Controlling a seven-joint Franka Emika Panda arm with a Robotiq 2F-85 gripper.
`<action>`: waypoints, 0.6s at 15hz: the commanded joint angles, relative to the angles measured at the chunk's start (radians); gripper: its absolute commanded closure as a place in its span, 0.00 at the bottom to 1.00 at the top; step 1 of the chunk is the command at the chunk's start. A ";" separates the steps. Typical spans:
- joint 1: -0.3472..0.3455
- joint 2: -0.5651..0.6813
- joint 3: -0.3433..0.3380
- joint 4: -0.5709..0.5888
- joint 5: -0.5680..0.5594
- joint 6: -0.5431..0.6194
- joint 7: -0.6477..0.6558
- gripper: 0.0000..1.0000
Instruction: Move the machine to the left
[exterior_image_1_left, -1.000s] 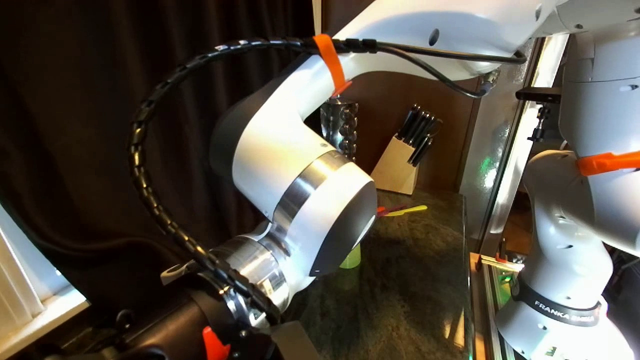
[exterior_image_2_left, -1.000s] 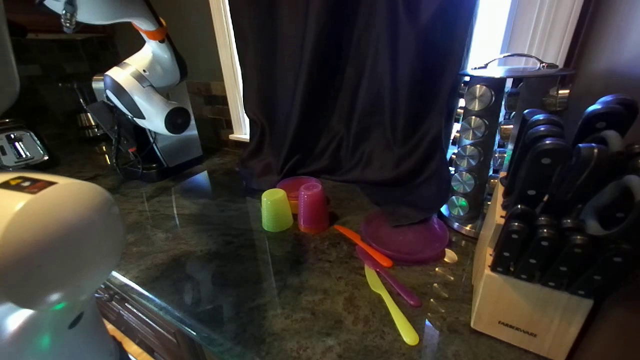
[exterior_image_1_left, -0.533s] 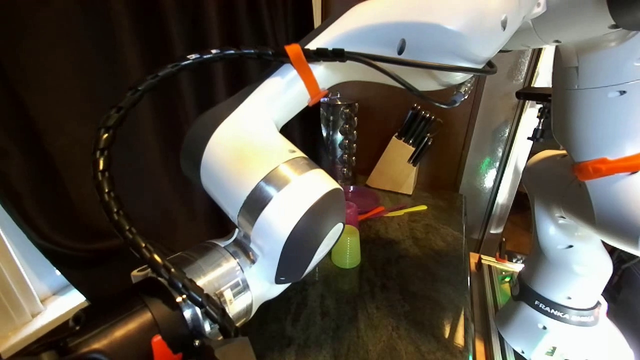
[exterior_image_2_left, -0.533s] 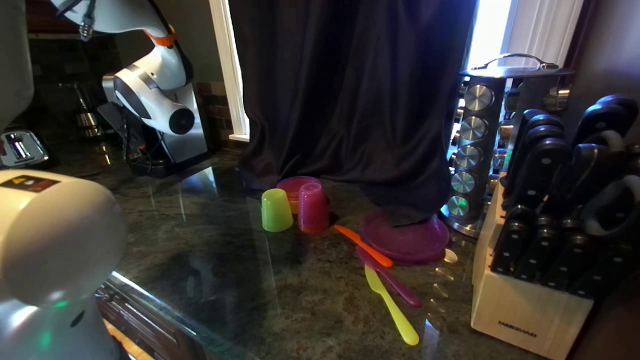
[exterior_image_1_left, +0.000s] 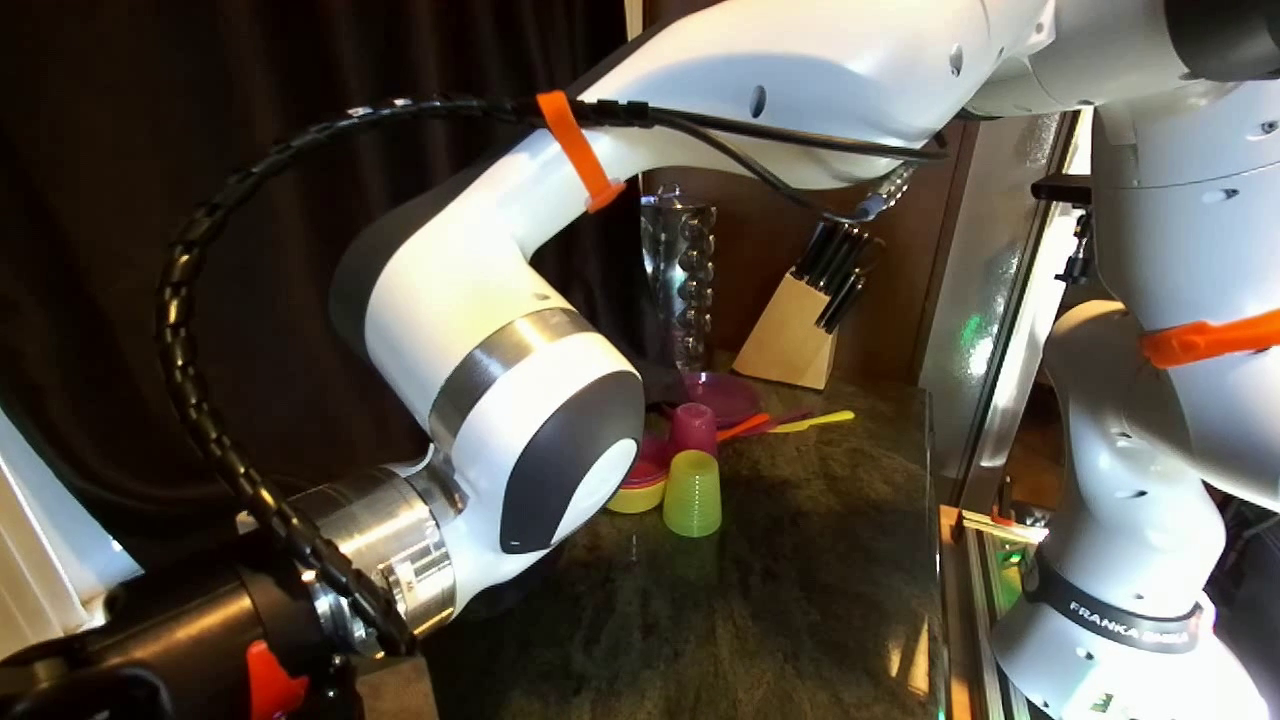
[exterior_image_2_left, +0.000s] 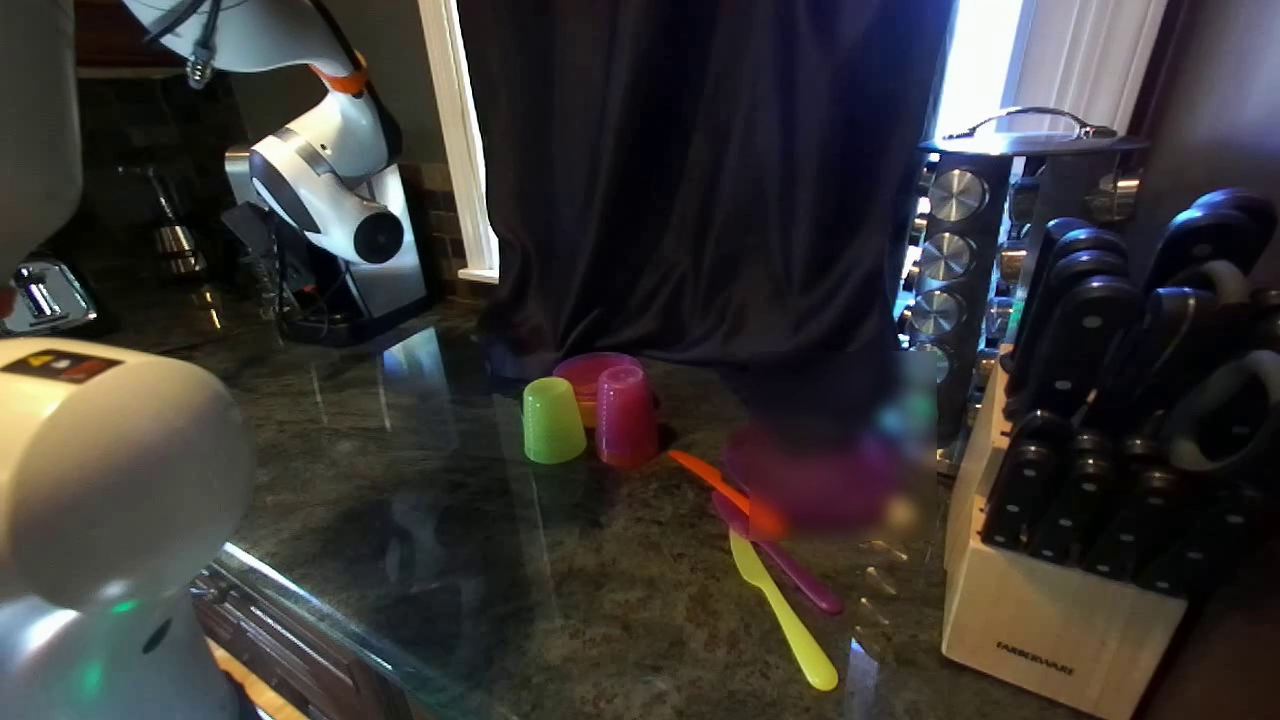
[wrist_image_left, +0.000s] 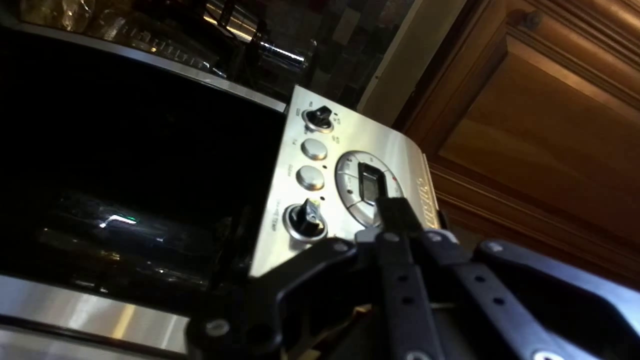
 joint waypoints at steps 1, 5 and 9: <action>0.026 0.049 -0.018 0.071 0.045 0.053 -0.036 1.00; 0.040 0.081 -0.024 0.112 0.037 0.066 -0.038 1.00; 0.057 0.108 -0.027 0.153 0.020 0.096 -0.034 1.00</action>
